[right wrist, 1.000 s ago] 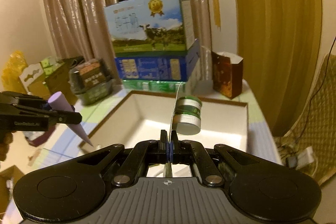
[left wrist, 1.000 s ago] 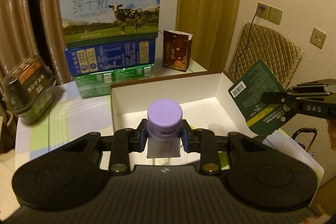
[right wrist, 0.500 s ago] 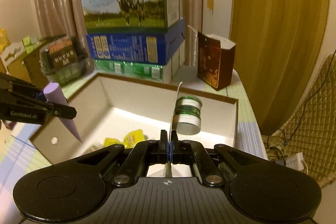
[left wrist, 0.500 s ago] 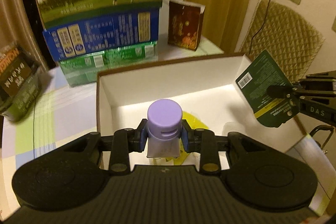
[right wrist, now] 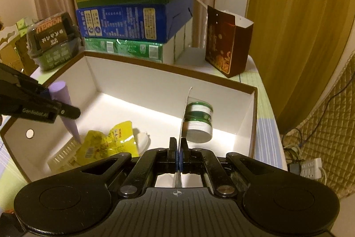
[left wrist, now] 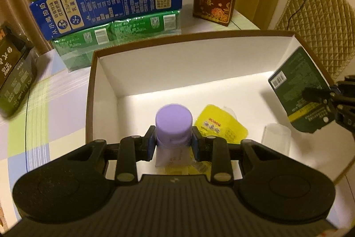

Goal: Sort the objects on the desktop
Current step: 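Carry the purple tube and green jar into the box and open both grippers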

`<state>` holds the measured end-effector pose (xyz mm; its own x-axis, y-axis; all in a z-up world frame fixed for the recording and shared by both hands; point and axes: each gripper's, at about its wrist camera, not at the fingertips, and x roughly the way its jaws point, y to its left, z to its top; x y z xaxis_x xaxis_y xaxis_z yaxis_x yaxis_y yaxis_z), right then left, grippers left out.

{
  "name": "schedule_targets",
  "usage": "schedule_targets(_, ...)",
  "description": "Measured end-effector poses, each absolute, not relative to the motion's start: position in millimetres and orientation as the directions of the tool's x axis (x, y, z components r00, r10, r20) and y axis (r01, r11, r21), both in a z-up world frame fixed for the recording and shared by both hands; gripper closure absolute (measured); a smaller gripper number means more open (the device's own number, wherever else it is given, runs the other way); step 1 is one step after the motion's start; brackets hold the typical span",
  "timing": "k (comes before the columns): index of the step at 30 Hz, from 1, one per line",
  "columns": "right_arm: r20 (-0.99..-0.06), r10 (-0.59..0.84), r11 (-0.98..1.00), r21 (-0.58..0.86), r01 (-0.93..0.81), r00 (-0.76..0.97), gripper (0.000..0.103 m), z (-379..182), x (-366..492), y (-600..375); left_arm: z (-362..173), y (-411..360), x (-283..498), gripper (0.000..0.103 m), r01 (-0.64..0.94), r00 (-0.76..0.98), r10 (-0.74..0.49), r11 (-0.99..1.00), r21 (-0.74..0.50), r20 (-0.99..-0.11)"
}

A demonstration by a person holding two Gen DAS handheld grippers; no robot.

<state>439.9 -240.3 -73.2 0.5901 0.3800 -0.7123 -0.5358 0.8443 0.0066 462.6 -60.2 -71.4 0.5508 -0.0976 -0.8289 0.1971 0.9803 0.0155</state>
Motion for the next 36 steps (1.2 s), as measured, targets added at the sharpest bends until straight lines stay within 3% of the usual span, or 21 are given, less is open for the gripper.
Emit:
schedule_targets(21,-0.722,0.290,0.832,-0.134,-0.539,0.628,0.103,-90,443,-226,-72,-51,468,0.073,0.169,0.550,-0.097,0.986,-0.003,-0.830)
schedule_targets(24,-0.713,0.303,0.809,-0.159,-0.567,0.632,0.102,-92,441,-222,-71,-50,463,0.068,0.169,0.547,-0.100,0.986,-0.007,-0.831)
schedule_targets(25,-0.714,0.310,0.800,-0.161,-0.578,0.628,0.093,-92,440,-221,-71,-49,461,0.066,0.169,0.547,-0.100,0.986,-0.007,-0.831)
schedule_targets(26,-0.714,0.323,0.796,-0.150,-0.587,0.621,0.073,-91,438,-221,-70,-49,460,0.066,0.171,0.548,-0.103,0.985,-0.009,-0.830)
schedule_targets(27,-0.712,0.336,0.798,-0.133,-0.588,0.617,0.059,-90,436,-222,-69,-49,459,0.066,0.173,0.548,-0.106,0.985,-0.011,-0.830)
schedule_targets(28,-0.705,0.352,0.803,-0.111,-0.586,0.616,0.036,-88,434,-223,-68,-48,458,0.065,0.173,0.548,-0.107,0.985,-0.012,-0.829)
schedule_targets(36,-0.687,0.455,0.824,0.085,-0.559,0.566,0.030,-72,426,-240,-62,-48,443,0.052,0.178,0.549,-0.117,0.984,-0.021,-0.828)
